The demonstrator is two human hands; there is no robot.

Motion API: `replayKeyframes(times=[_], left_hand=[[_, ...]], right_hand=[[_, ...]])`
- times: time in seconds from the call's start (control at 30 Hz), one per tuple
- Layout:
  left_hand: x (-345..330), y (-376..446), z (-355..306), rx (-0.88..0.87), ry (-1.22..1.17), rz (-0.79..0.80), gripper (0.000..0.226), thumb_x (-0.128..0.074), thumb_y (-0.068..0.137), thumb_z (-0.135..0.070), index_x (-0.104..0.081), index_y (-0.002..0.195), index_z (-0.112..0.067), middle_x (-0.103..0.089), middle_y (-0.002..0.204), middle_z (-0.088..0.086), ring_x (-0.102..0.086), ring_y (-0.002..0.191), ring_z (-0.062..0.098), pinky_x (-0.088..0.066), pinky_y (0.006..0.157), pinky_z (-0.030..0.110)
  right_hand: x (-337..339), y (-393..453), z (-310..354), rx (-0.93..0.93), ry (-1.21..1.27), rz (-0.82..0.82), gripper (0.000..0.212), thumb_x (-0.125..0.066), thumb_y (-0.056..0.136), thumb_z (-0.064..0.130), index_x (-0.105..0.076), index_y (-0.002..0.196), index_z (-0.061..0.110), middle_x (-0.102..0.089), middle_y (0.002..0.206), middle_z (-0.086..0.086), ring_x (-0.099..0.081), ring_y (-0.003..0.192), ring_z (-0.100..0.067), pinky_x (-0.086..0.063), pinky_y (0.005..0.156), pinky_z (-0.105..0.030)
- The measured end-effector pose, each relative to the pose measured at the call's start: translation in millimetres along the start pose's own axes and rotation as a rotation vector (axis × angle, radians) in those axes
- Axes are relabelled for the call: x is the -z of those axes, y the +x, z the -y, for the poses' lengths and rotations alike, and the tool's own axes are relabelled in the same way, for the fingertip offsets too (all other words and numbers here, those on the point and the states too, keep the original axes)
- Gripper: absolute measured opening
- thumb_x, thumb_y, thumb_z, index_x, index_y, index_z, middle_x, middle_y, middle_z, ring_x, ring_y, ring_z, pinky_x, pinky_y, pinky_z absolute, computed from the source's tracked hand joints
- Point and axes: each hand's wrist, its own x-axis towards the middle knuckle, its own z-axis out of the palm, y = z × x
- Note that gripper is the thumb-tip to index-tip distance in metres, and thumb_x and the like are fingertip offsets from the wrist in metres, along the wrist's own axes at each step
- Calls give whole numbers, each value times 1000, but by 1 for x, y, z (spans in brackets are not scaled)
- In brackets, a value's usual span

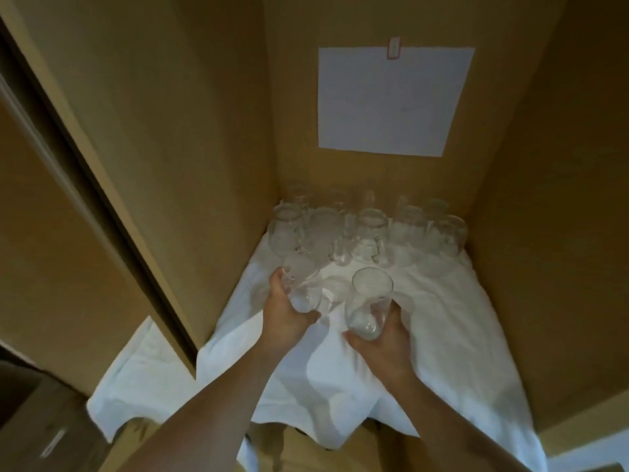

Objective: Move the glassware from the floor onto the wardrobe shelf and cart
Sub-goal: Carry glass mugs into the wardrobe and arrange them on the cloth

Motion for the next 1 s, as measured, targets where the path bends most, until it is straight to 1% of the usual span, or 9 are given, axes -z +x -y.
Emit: replayKeyframes(times=[0.07, 0.17, 0.27, 0.43, 0.53, 0.6, 0.67, 0.8, 1.0], left_hand=[[-5, -8, 2, -5, 35, -64, 107, -95, 59, -10, -31, 143, -22, -52, 134, -1, -54, 124, 18, -49, 104, 39], [-12, -26, -5, 36, 52, -117, 103, -94, 62, -11, -31, 142, -26, -51, 133, -3, -54, 121, 19, -49, 102, 38], [-17, -41, -14, 75, 60, -143, 104, -93, 65, -11, -29, 145, -25, -50, 134, -2, -54, 120, 19, -49, 100, 36], [-4, -52, -40, 205, 98, -175, 99, -92, 71, -20, -27, 146, -22, -50, 131, 6, -56, 109, 21, -53, 74, 22], [22, -45, -55, 230, 377, -147, 116, -94, 65, -32, -22, 156, -28, -47, 141, 9, -57, 115, 26, -53, 89, 35], [38, -33, -67, 256, 640, -24, 125, -94, 63, -33, -13, 159, -38, -43, 140, 9, -62, 98, 25, -58, 72, 31], [48, -19, -79, 253, 942, 94, 127, -93, 62, -32, -12, 159, -38, -45, 133, 11, -62, 98, 29, -59, 73, 34], [50, 8, -100, 135, 1378, 140, 83, -84, 71, -25, -34, 136, -16, -61, 118, 8, -58, 112, 33, -51, 92, 45], [40, 57, -109, -176, 1696, 251, 40, -59, 88, -8, -59, 126, -17, -59, 124, 9, -56, 119, 32, -44, 101, 47]], right_hand=[[1, 2, -5, 23, -18, 15, 102, -91, 65, 41, -36, 147, 14, -56, 136, -1, -58, 123, -20, -36, 88, -10], [6, 4, -8, 55, 57, 50, 104, -92, 66, 36, -34, 149, 13, -54, 140, -5, -55, 127, -23, -42, 102, -24], [12, 6, -8, 57, 113, 124, 103, -92, 68, 31, -33, 150, 11, -53, 142, -6, -52, 130, -24, -41, 105, -26], [24, 35, 8, 35, 7, 276, 112, -92, 61, 48, -31, 149, 16, -56, 138, -11, -56, 125, -26, -45, 97, -27], [40, 52, 22, 52, -185, 311, 118, -87, 57, 65, -25, 153, 33, -42, 143, -13, -51, 127, -34, -48, 101, -38], [51, 60, 31, 97, -203, 311, 116, -91, 52, 62, -30, 148, 40, -36, 134, -11, -58, 114, -35, -56, 91, -41], [58, 69, 43, 178, -249, 301, 110, -96, 51, 50, -35, 142, 38, -34, 127, -9, -60, 106, -35, -59, 85, -41], [62, 86, 71, 324, -409, 295, 101, -98, 54, 31, -38, 135, 30, -37, 129, -9, -56, 110, -34, -54, 82, -35], [35, 101, 102, 528, -530, 326, 95, -95, 55, 27, -42, 133, 27, -45, 124, -4, -53, 110, -28, -50, 88, -35]])
